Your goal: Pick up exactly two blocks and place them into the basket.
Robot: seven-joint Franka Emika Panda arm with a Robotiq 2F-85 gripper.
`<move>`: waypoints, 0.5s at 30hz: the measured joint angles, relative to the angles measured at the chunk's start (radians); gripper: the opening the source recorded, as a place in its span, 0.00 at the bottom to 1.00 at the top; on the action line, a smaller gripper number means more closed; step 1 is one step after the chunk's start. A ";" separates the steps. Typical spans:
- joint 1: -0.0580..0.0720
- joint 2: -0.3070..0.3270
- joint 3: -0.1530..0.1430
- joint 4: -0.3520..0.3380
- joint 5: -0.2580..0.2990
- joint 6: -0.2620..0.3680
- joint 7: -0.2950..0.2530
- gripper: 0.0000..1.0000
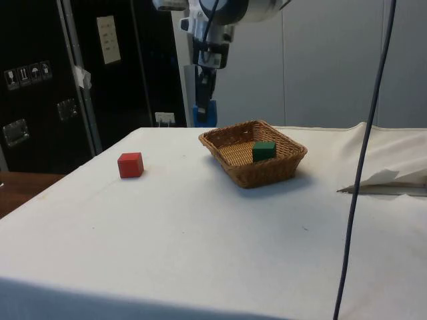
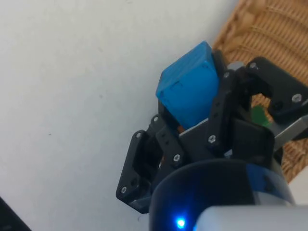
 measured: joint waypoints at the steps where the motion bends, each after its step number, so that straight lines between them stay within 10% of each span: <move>1: 0.000 0.000 -0.007 -0.002 0.001 0.000 -0.007 0.01; 15: -0.009 0.013 -0.096 -0.025 0.003 0.000 -0.095 0.01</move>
